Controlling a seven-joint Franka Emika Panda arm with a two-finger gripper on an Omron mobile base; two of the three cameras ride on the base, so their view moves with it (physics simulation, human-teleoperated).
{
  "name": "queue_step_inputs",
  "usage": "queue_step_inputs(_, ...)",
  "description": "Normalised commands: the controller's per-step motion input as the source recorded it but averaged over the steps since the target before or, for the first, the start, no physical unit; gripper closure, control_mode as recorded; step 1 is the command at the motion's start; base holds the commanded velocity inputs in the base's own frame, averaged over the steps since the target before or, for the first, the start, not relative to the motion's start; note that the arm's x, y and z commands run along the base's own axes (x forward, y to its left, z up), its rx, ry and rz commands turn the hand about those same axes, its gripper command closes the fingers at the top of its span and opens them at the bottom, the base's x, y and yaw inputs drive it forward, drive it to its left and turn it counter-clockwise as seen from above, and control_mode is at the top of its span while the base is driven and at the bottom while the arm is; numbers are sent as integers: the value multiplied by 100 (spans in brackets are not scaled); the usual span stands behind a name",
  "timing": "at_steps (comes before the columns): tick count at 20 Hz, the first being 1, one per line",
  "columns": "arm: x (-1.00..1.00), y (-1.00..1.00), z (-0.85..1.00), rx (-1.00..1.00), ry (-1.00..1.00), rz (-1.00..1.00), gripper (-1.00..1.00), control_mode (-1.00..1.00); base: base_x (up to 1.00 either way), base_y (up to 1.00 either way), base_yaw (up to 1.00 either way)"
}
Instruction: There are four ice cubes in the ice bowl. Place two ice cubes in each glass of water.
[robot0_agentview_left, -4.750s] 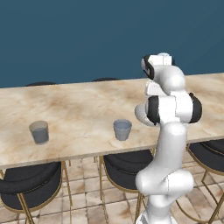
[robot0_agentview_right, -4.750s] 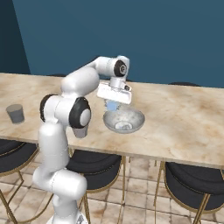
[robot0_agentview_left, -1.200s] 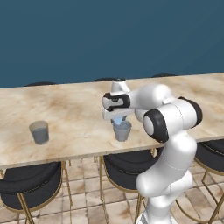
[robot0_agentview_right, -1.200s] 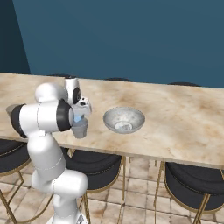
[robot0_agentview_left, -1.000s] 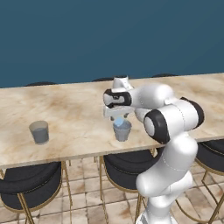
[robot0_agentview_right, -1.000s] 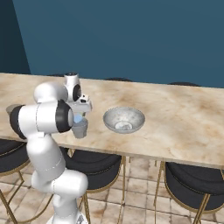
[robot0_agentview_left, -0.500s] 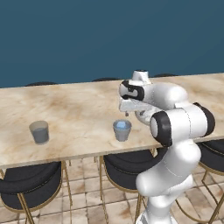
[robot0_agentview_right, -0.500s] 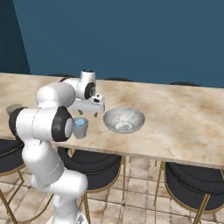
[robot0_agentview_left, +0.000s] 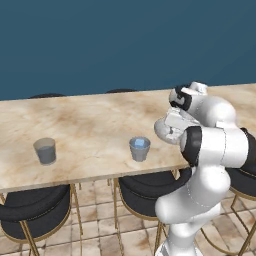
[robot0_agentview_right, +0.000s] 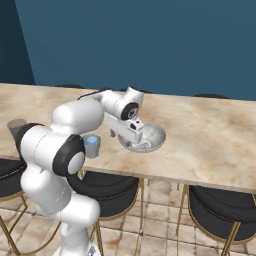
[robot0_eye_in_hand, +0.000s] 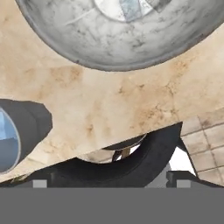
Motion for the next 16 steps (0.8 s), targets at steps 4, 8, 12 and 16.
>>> queue_step_inputs(4,4,-100,20,24,19,-39,-100,-100,0,0,0)
queue_step_inputs(8,12,-100,2,16,21,-34,-100,-100,0,0,0)
queue_step_inputs(12,1,-53,-43,-11,11,-23,-100,-100,0,0,0)
queue_step_inputs(16,15,2,-59,-23,0,-11,-100,-100,0,0,0)
